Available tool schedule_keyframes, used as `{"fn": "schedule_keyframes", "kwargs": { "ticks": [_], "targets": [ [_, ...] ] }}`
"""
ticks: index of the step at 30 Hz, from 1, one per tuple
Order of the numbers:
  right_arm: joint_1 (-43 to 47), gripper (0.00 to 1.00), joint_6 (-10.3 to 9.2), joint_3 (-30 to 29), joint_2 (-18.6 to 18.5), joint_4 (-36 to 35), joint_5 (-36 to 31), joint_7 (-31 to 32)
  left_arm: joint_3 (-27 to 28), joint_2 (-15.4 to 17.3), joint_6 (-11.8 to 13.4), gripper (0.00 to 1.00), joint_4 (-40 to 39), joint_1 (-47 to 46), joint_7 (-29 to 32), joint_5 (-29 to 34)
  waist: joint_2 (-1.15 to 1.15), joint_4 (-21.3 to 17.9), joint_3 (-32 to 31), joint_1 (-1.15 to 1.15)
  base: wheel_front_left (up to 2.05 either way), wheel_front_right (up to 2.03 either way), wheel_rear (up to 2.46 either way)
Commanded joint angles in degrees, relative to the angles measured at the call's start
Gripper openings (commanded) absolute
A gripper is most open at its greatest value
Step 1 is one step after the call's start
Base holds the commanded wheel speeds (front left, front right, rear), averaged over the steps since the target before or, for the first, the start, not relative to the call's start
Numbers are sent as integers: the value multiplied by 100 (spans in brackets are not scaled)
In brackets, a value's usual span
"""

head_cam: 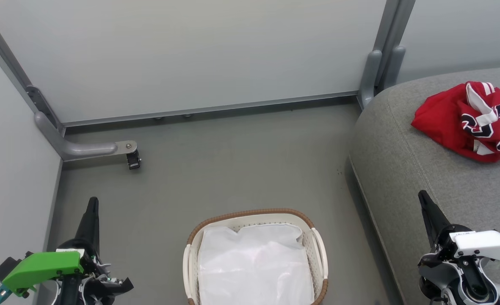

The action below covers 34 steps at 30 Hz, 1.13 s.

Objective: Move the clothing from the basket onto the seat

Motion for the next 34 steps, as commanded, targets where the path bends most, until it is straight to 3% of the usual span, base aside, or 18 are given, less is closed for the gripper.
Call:
{"fn": "schedule_keyframes", "kwargs": {
  "ticks": [1, 34],
  "targets": [
    [61, 0, 0, -11, -16, -21, 20, 19, 13, 40, -26, 0, -8, -55, 23, -20, 0, 0, 0, 0, 0, 0, 0],
    [62, 0, 0, -10, -16, -20, 21, 18, 12, 40, -26, 0, -9, -55, 22, -20, 0, 0, 0, 0, 0, 0, 0]
  ]
}}
